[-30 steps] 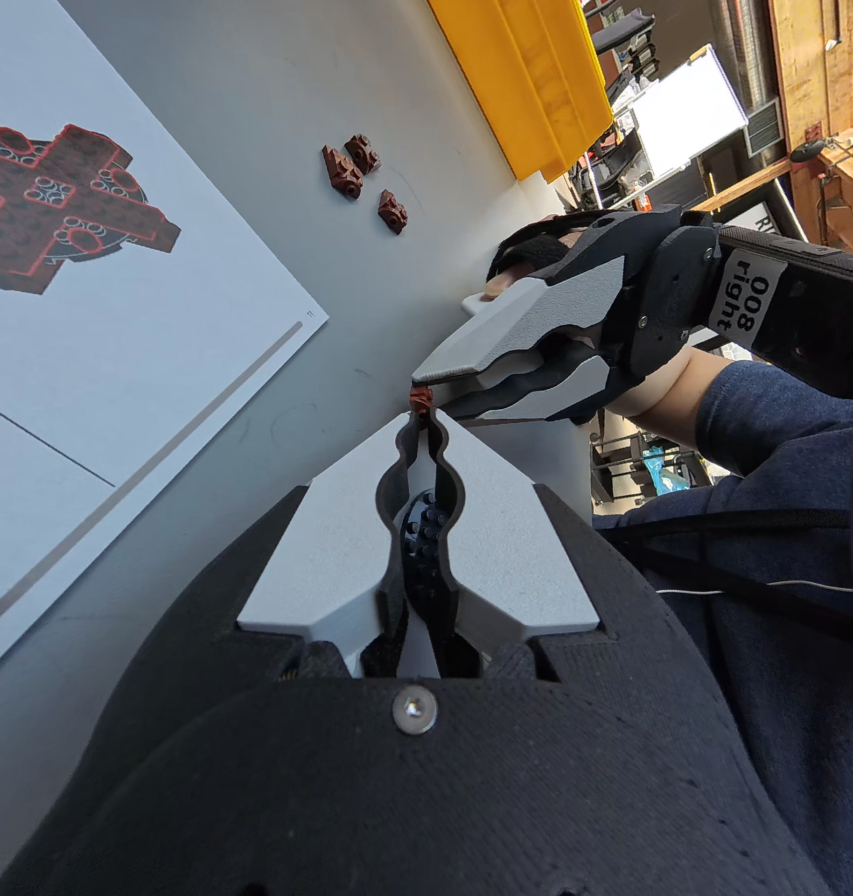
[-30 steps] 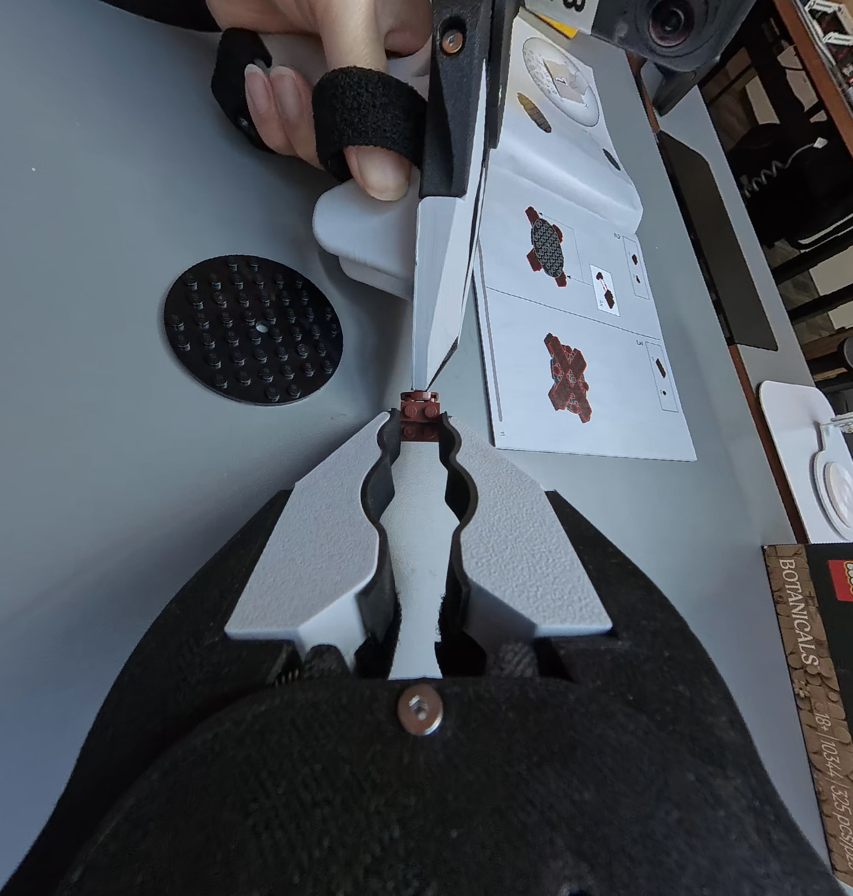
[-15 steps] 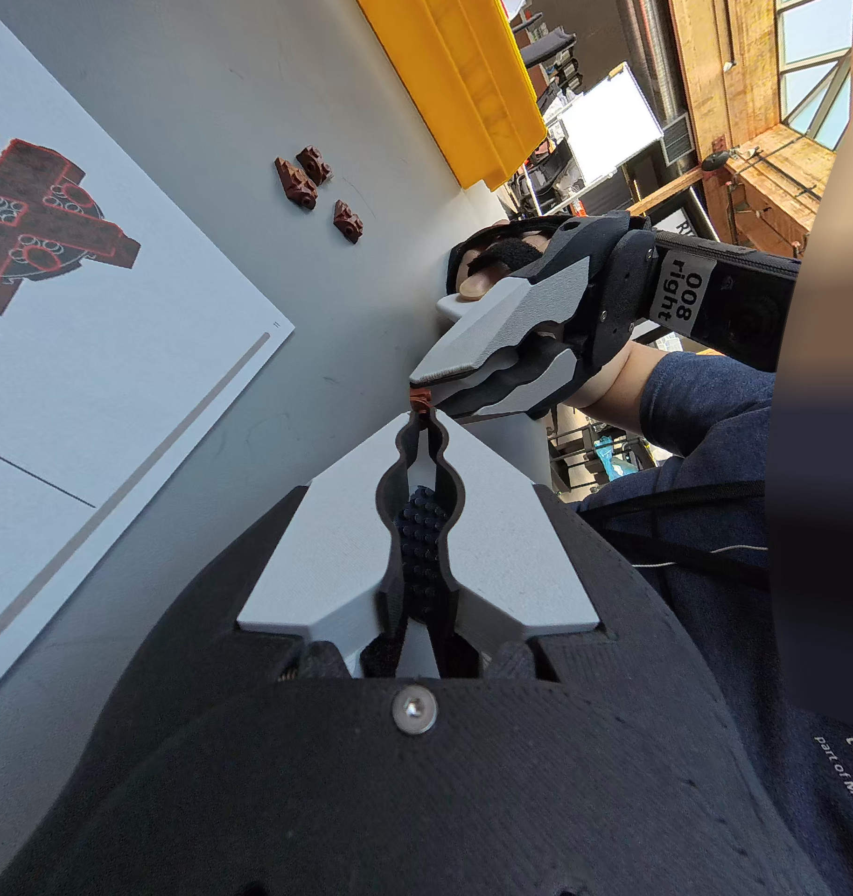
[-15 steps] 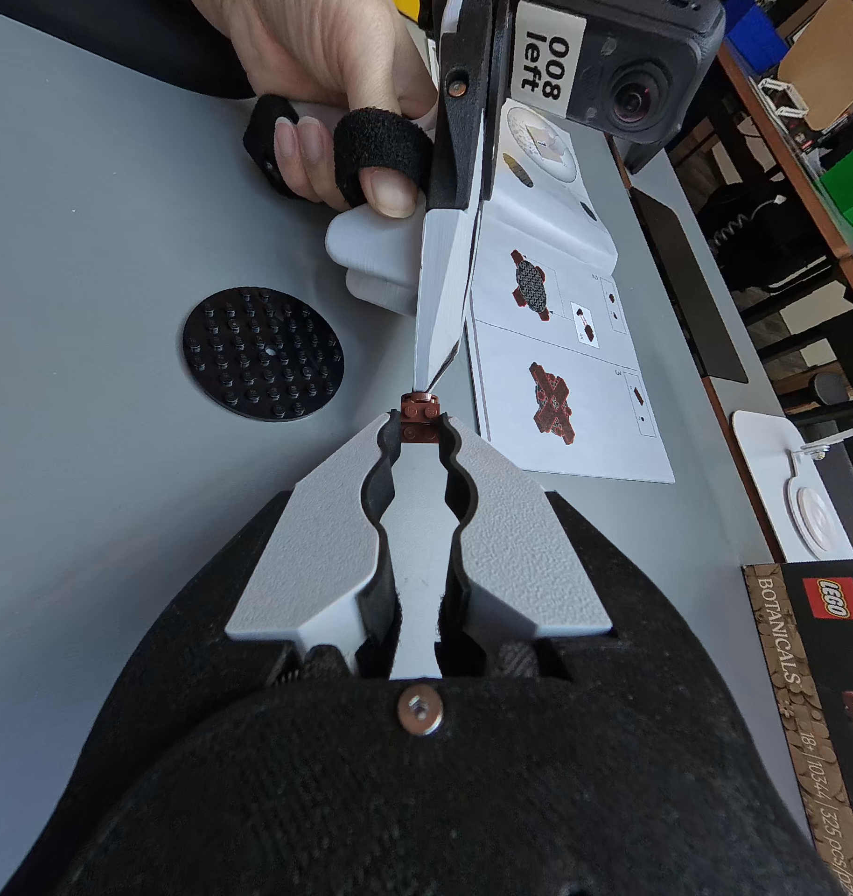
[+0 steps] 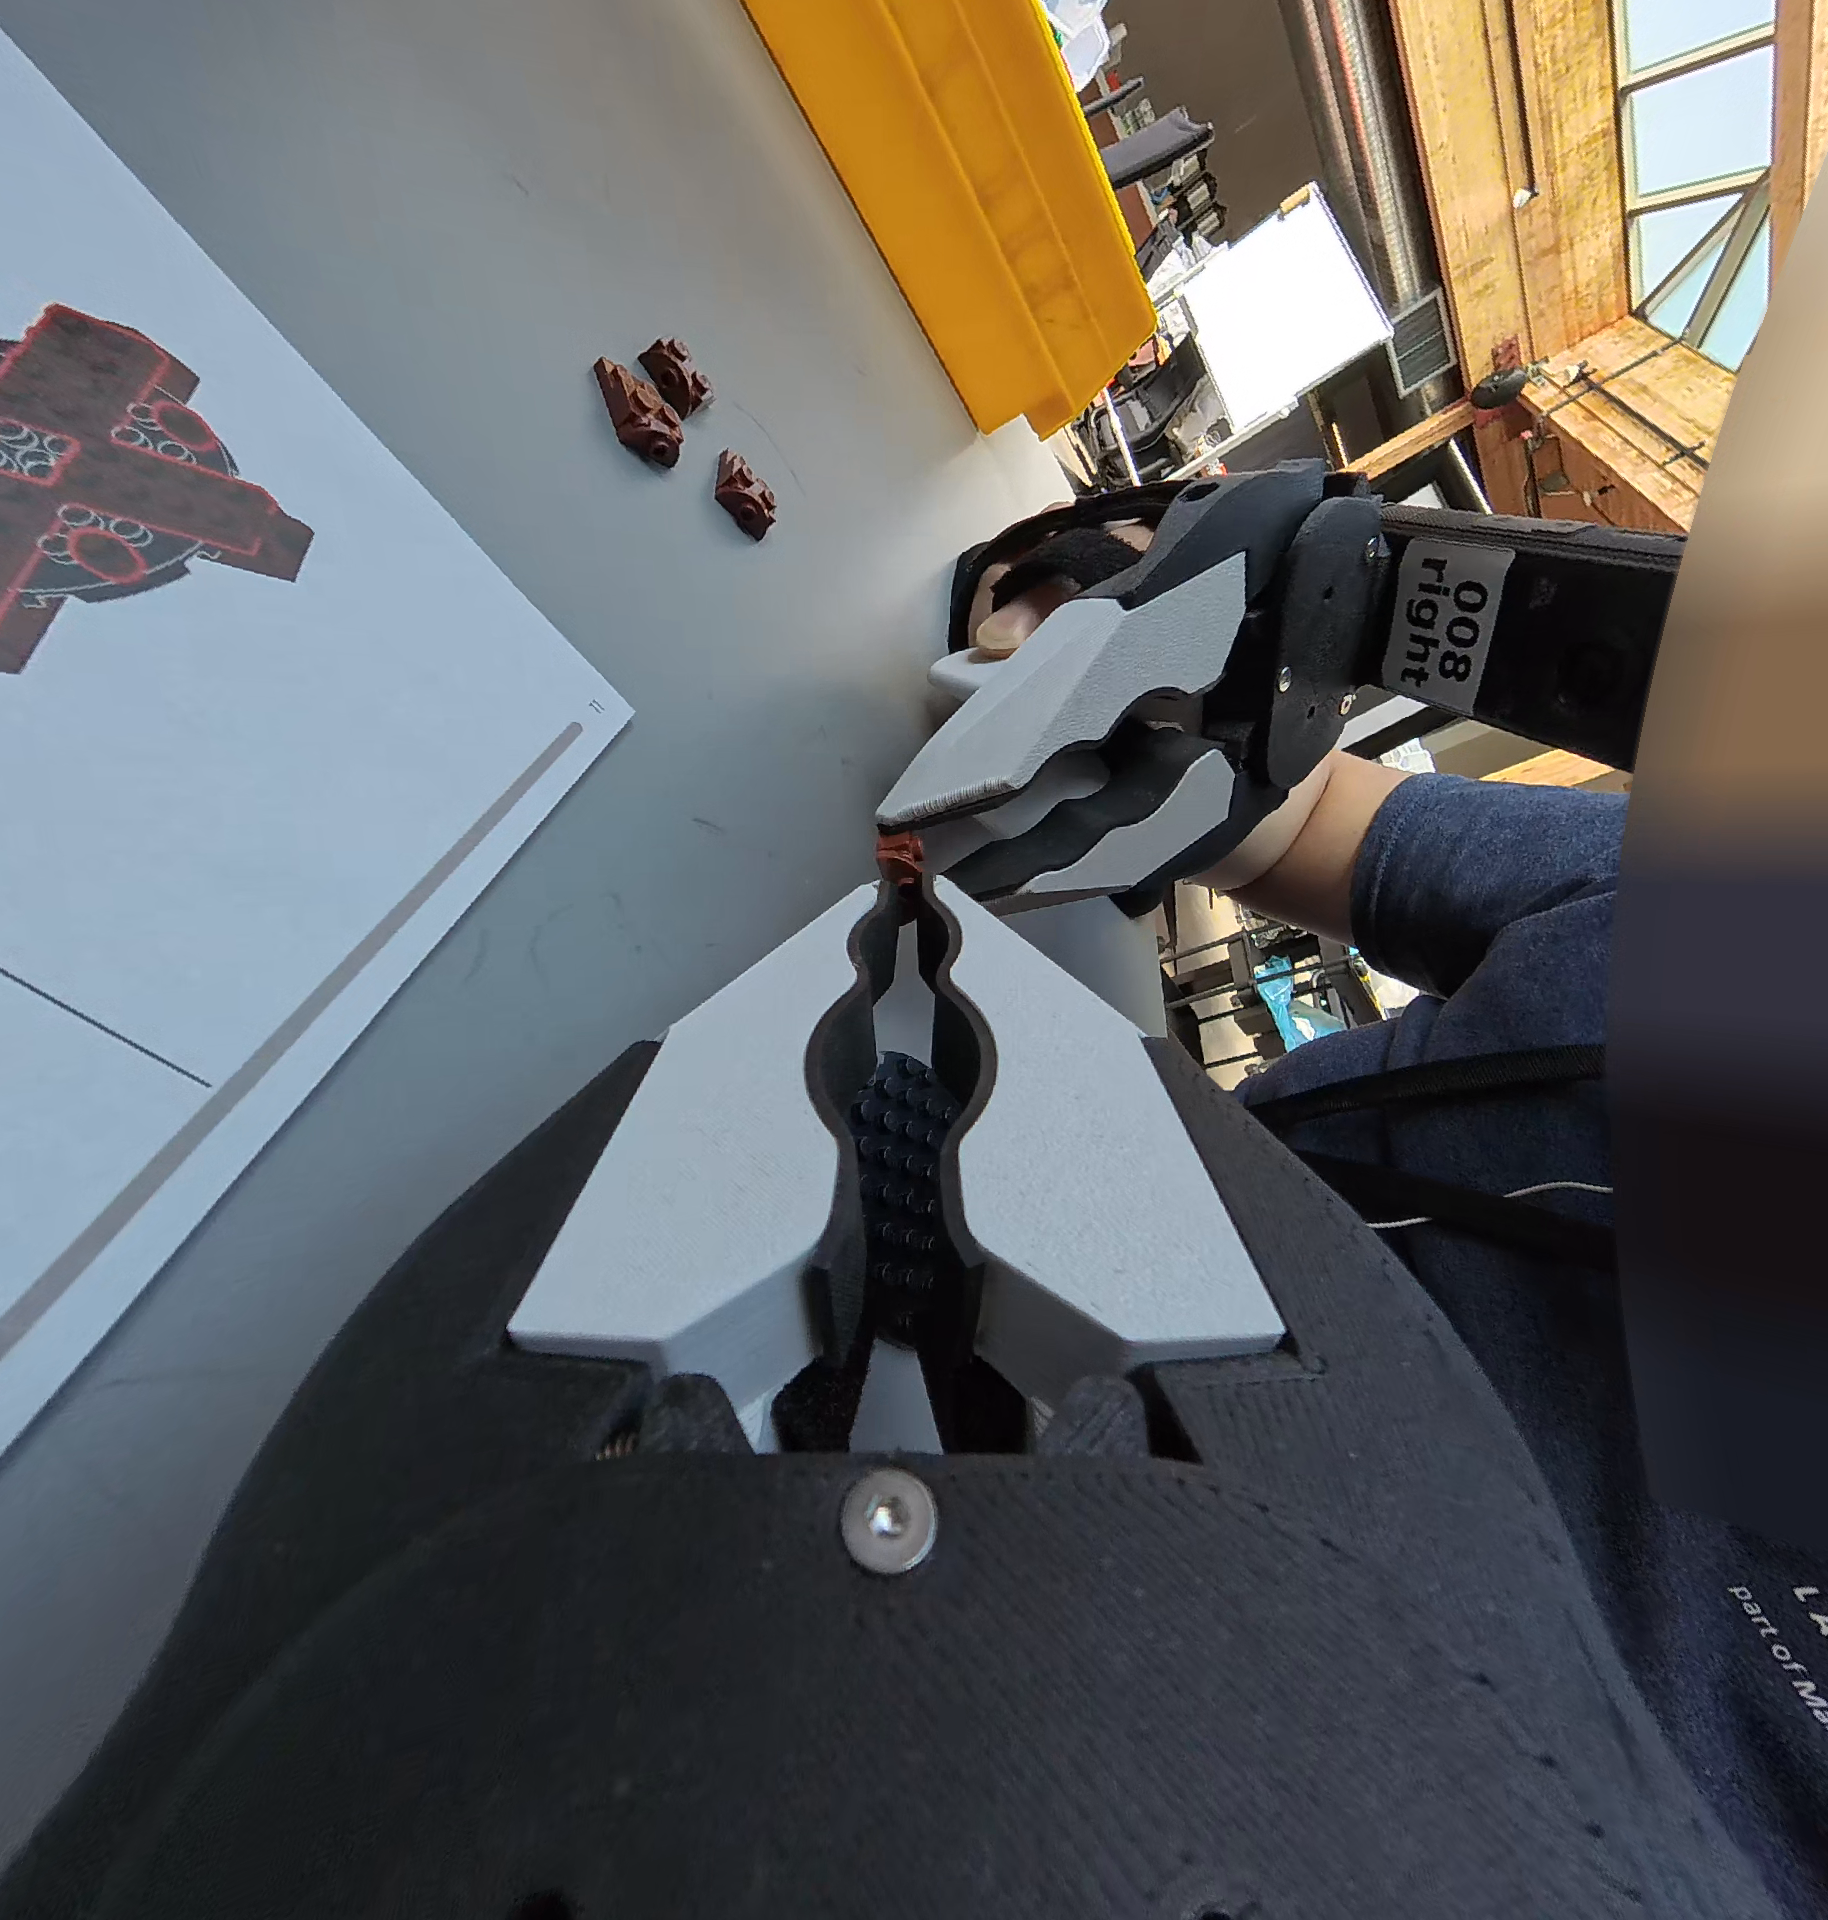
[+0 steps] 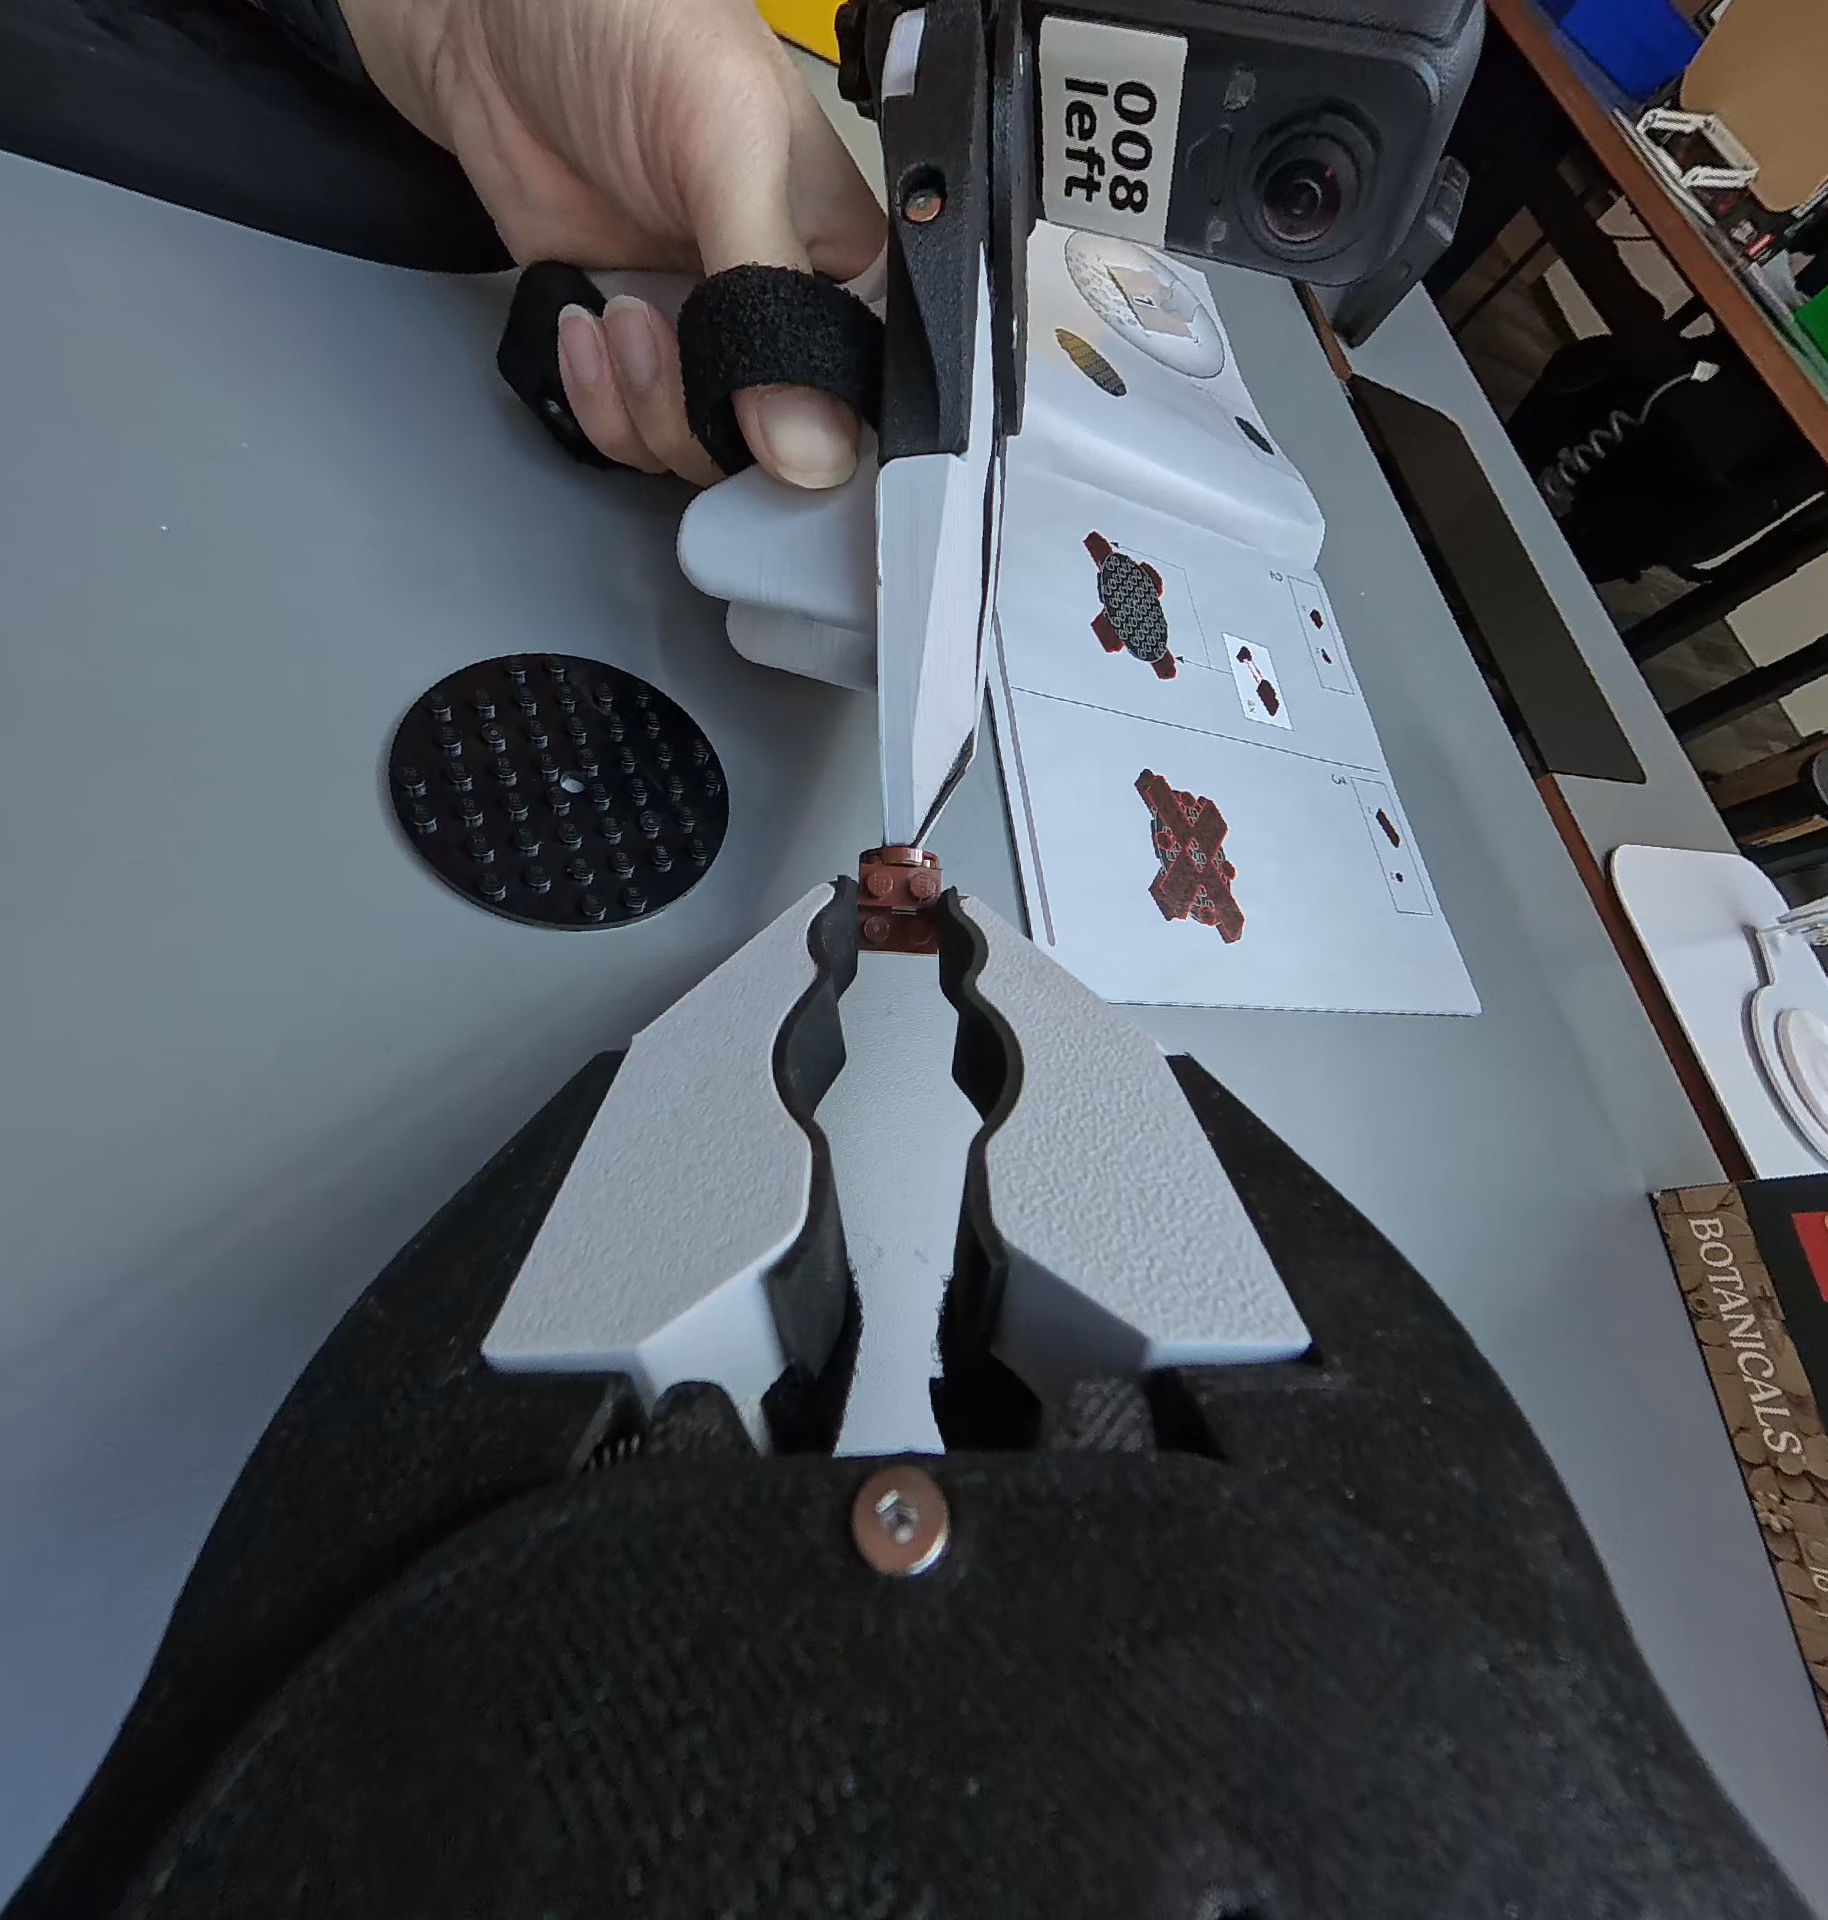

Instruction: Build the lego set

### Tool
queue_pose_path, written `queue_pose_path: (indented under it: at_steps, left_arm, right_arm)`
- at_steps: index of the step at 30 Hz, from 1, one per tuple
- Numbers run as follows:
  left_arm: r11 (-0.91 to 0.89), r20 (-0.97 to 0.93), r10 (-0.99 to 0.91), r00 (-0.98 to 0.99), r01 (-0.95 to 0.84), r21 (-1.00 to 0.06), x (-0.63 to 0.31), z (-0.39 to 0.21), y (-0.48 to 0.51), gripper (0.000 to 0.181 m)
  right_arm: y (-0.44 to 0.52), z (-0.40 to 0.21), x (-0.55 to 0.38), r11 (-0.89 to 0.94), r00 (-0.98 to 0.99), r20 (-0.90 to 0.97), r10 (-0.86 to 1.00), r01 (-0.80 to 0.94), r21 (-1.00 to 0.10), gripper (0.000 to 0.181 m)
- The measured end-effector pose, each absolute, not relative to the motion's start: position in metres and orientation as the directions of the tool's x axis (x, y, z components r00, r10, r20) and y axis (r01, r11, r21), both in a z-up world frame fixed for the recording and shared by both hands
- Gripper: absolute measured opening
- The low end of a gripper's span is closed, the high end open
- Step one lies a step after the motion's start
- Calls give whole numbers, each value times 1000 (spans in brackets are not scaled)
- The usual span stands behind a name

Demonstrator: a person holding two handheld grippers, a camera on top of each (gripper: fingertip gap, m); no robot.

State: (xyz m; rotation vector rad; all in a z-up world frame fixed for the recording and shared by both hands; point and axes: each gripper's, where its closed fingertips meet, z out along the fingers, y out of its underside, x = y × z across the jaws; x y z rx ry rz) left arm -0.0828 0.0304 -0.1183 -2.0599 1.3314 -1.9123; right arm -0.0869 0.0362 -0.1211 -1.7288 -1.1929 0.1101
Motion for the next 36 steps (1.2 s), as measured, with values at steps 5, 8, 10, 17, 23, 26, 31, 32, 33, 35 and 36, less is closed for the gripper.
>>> queue_pose_path:
  at_steps: [5, 8, 10, 17, 23, 26, 31, 32, 33, 35, 36]
  left_arm:
    - [-640, 804, -581, -125, -541, -546, -82, -117, 30, 2]
    - [-642, 809, -574, -130, -541, -543, -83, -117, 30, 1]
    - [-643, 810, -572, -128, -543, -540, -82, -117, 30, 1]
    - [-639, 808, -574, -131, -546, -542, -82, -117, 29, 1]
    - [-658, 820, -551, -155, -524, -541, -81, -110, 32, 2]
    - [-698, 820, -514, -251, -434, -570, -78, -74, 39, 2]
    - [-530, 596, -765, -245, -286, -798, -77, -59, 52, 57]
    - [-426, 485, -845, -225, -263, -865, -76, -59, 51, 59]
    - [-297, 347, -917, -197, -242, -924, -73, -56, 51, 63]
    - [-4, 22, -996, -85, -206, -979, -68, -47, 54, 68]
    - [132, -132, -991, -12, -184, -974, -66, -37, 57, 72]
  right_arm:
    - [36, -120, -87, -20, 512, 429, 744, 659, -752, 14]
    - [36, -119, -87, -14, 510, 432, 744, 658, -753, 14]
    - [36, -120, -87, -14, 507, 433, 745, 661, -750, 14]
    - [35, -119, -87, -7, 502, 441, 744, 666, -746, 14]
    - [39, -112, -85, 4, 523, 429, 737, 631, -776, 15]
    - [43, -76, -81, 40, 596, 336, 729, 453, -890, 15]
    - [47, -43, -63, -179, 592, -167, 789, -40, -983, 15]
    - [49, -35, -60, -245, 538, -291, 791, -158, -957, 15]
    - [50, -27, -57, -295, 478, -388, 788, -259, -920, 15]
    - [51, -14, -55, -376, 356, -518, 778, -398, -837, 14]
    - [50, -11, -57, -434, 290, -578, 763, -434, -789, 15]
